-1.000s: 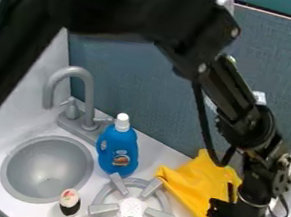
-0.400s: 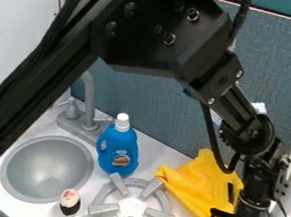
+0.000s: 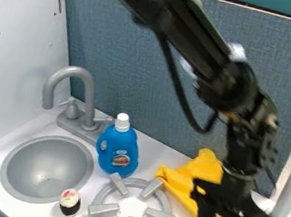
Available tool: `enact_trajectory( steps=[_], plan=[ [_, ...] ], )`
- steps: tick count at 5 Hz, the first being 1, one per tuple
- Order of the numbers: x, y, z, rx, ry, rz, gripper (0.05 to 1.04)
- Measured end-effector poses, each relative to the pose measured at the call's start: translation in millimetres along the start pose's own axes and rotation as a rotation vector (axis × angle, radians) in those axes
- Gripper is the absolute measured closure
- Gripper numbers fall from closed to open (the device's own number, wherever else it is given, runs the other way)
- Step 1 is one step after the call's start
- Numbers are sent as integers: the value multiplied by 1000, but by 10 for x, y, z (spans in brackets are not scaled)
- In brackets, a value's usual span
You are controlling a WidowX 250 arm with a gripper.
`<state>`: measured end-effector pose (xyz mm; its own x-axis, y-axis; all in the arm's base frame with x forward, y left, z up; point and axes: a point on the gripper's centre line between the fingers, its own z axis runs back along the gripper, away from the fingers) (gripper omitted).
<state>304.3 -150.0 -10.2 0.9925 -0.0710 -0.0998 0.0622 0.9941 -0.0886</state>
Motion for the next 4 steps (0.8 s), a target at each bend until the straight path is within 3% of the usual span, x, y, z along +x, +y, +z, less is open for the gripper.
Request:
enact_trajectory(
  steps=[1, 2, 3, 4],
  plan=[
    [-216, 440, 213, 103, -28, 127, 434],
    [-275, 819, 158, 173, -56, 194, 434],
    [-186, 997, 130, 183, -122, 204, 434],
    [-186, 1114, -98, 200, -78, 194, 434]
  ],
)
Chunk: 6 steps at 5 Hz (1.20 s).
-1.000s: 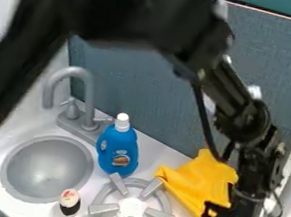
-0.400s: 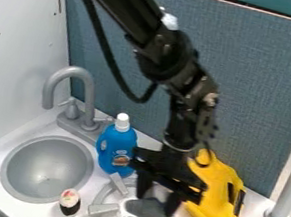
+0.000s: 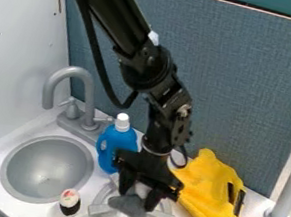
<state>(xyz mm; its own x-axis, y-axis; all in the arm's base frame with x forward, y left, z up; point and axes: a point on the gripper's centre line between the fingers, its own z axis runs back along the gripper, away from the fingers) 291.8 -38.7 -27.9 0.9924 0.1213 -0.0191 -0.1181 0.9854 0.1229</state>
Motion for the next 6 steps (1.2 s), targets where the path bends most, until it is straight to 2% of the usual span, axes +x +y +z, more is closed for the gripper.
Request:
enact_trajectory(
  steps=[1, 2, 4, 5, 6],
  plan=[
    [99, 97, -317, -15, 86, -21, 434],
    [160, 155, -425, 2, 107, -19, 434],
    [317, 157, -459, 3, 8, -31, 434],
    [371, 148, -486, 0, -29, -45, 386],
    [356, 150, -501, 4, -7, -52, 97]
  ],
)
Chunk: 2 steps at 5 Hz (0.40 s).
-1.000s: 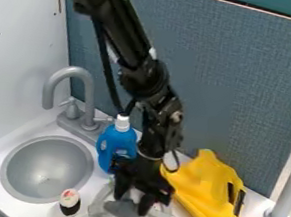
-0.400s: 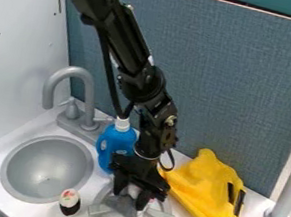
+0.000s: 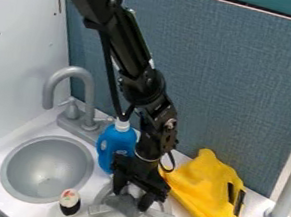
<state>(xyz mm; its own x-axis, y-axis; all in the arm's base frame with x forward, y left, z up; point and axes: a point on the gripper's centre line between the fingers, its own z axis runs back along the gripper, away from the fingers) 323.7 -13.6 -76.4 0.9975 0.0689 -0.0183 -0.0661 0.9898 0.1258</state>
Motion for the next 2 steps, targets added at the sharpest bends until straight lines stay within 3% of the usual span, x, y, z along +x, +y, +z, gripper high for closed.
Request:
enact_trajectory(
  steps=[2],
  plan=[
    [-180, 52, 88, -86, 159, 151, 81]
  ],
)
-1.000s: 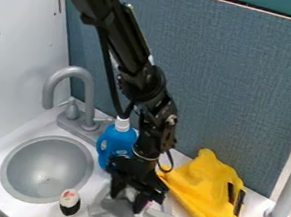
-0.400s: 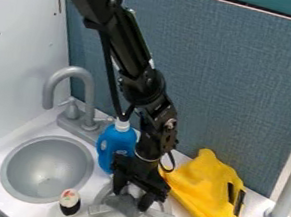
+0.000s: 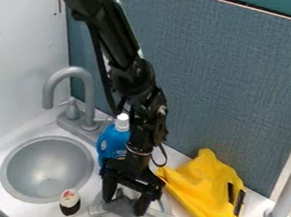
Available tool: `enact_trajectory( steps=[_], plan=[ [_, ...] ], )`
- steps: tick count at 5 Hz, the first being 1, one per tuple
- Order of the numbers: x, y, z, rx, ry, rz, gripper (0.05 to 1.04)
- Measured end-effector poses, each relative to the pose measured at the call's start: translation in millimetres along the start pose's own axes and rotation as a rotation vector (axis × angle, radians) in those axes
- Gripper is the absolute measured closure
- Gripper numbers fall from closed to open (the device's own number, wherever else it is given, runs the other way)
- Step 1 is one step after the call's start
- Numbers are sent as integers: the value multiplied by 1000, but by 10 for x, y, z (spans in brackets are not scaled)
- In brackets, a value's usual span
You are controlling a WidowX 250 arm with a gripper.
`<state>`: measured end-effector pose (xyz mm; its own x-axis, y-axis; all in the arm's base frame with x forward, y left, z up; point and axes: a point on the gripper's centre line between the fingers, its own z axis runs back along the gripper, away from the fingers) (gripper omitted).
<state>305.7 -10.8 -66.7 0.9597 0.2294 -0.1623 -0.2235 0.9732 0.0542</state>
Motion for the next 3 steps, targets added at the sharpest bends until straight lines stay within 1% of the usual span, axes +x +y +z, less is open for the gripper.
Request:
enact_trajectory(
  steps=[1, 2, 3],
  plan=[
    [-84, 4, 543, -25, -77, 23, 81],
    [-254, -150, 885, -20, -107, -25, 81],
    [-425, -280, 1069, -14, -139, -81, 81]
  ],
)
